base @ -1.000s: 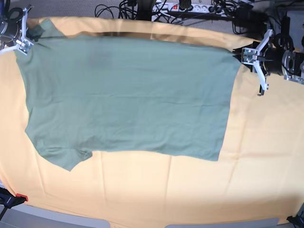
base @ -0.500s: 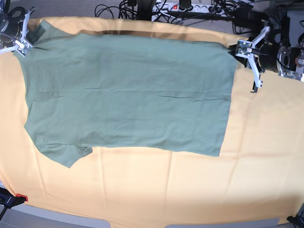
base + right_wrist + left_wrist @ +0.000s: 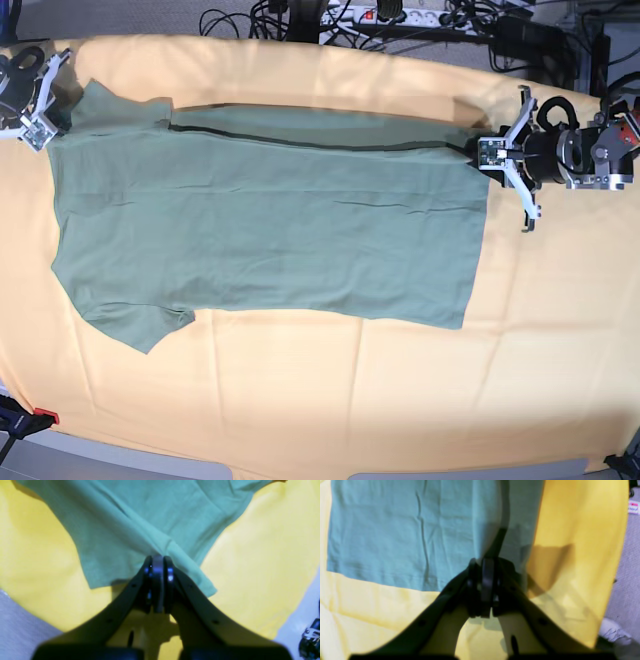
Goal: Fold the T-shirt properly
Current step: 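Lower the folded edge onto the shirt and open both grippers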
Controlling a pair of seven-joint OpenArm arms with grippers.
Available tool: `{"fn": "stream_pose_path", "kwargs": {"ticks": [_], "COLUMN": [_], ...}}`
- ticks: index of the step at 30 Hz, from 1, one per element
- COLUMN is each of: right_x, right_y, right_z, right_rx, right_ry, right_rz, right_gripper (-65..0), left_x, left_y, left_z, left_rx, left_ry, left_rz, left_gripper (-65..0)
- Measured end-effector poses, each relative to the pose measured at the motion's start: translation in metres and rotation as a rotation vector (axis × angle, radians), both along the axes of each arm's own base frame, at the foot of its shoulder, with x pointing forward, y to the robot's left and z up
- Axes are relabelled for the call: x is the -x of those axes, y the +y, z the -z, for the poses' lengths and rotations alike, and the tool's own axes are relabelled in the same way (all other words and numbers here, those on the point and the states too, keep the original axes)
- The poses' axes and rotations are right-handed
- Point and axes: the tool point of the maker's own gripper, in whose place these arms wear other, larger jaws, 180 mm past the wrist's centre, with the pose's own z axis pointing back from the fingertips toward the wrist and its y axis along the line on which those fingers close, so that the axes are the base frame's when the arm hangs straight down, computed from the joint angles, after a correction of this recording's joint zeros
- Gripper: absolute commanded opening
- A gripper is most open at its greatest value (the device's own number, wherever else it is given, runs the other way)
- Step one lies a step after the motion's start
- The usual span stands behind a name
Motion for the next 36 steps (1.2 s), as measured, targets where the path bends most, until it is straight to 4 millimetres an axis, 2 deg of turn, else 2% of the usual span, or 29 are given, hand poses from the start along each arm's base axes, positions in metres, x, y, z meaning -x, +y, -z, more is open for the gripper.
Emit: {"fn": "stream_pose_path", "kwargs": {"ticks": [7,11,16,20,24,30,31,33,35,36], "right_x": [-0.018,-0.023,-0.035,-0.039,-0.049,-0.041,-0.041,-0.045,-0.049,-0.051], "right_y": [0.011,0.008,-0.002,-0.003,-0.002,0.009,0.009,0.006,0.001,-0.002], "right_z": [0.012,0.022,0.016,0.013,0.007,0.013,0.013,0.010,0.007,0.006], "right_rx": [-0.021,0.058,0.104,0.105,0.099,0.076,0.076,0.081,0.095,0.111], "right_ry": [-0.018,-0.024,-0.083,-0.097,-0.129,-0.078,-0.079,-0.097,-0.122,-0.137], "right_rz": [-0.003,-0.019,0.031,0.038,0.035,-0.039,-0.038,-0.018,0.010,0.023], "right_gripper": [-65.0,-65.0,-65.0,-65.0,-65.0,-65.0,-65.0,-64.5,-50.9,-45.6], "left_x": [-0.028,-0.032,-0.036,-0.038,-0.052,-0.058,-0.058,-0.051,-0.048,-0.048], "left_y": [0.005,0.008,0.008,0.008,0.008,0.008,0.008,0.008,0.008,0.008], "left_z": [-0.007,-0.008,-0.010,-0.011,-0.021,-0.027,-0.027,-0.023,-0.021,-0.021], "left_rx": [-0.015,-0.031,-0.025,-0.022,-0.011,-0.010,-0.010,-0.021,-0.027,-0.027], "left_ry": [-0.154,-0.184,-0.203,-0.214,-0.270,-0.291,-0.291,-0.253,-0.239,-0.237], "left_rz": [-0.058,-0.056,-0.070,-0.078,-0.103,-0.104,-0.104,-0.075,-0.064,-0.063], "left_gripper": [-65.0,-65.0,-65.0,-65.0,-65.0,-65.0,-63.5,-49.0,-32.9,-28.5]}}
